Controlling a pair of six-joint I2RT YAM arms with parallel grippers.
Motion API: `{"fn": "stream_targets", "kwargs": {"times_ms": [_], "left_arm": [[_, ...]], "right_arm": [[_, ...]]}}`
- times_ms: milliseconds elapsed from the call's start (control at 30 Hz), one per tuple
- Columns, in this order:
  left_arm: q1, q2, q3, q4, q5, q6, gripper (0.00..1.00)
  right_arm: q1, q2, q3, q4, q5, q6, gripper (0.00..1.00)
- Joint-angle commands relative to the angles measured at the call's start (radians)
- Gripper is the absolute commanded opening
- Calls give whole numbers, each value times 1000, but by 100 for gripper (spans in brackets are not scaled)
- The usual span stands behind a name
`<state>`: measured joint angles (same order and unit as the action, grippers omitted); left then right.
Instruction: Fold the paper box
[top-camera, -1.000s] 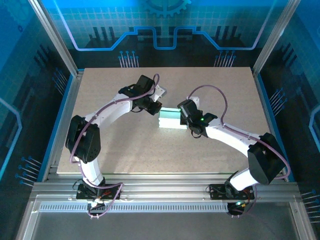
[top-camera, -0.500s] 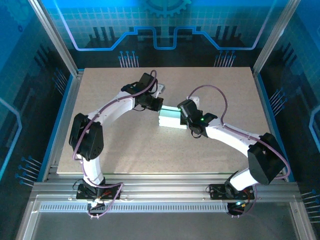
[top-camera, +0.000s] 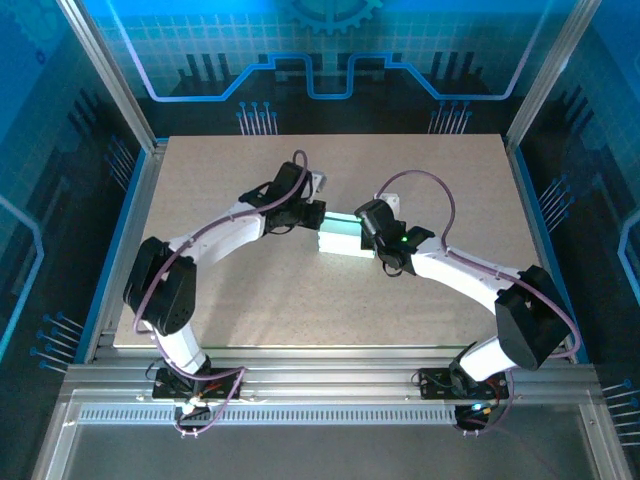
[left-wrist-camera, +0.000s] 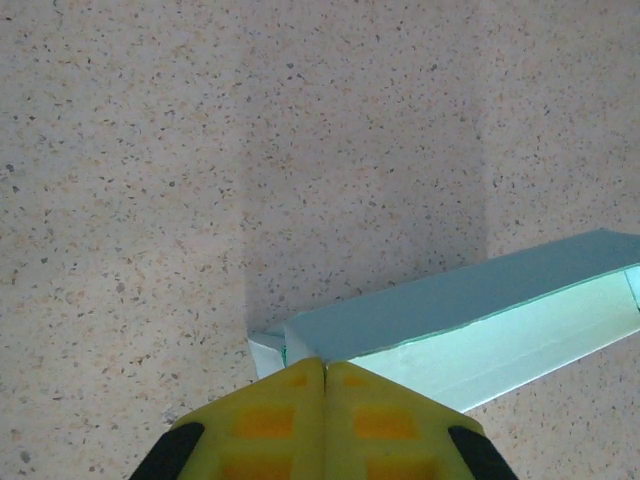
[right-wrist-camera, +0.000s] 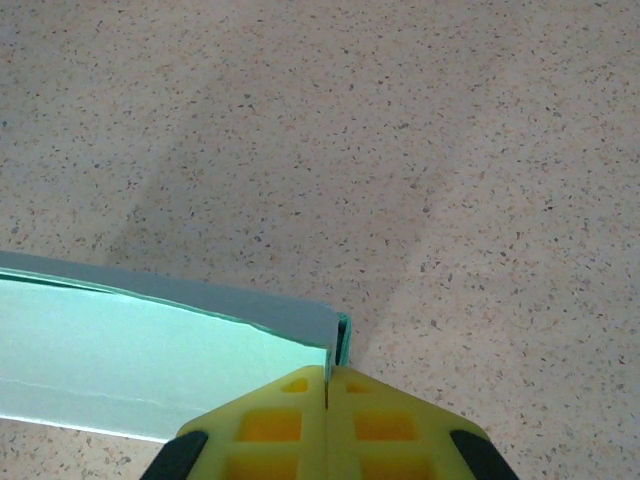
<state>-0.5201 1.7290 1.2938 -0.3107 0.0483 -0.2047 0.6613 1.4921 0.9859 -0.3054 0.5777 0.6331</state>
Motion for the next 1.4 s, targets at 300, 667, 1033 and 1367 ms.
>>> {"fn": "stream_targets", "kwargs": {"times_ms": [300, 667, 1033, 1367], "left_arm": [[-55, 17, -172, 181, 66, -184, 0], [-27, 61, 19, -68, 139, -194, 0], [27, 123, 79, -121, 243, -313, 0], [23, 153, 147, -193, 253, -242, 0]], "right_arm": [[39, 61, -31, -70, -61, 23, 0], [41, 59, -16, -79, -54, 7, 0], [41, 60, -9, -90, -55, 9, 0], [41, 57, -7, -87, -52, 6, 0]]}}
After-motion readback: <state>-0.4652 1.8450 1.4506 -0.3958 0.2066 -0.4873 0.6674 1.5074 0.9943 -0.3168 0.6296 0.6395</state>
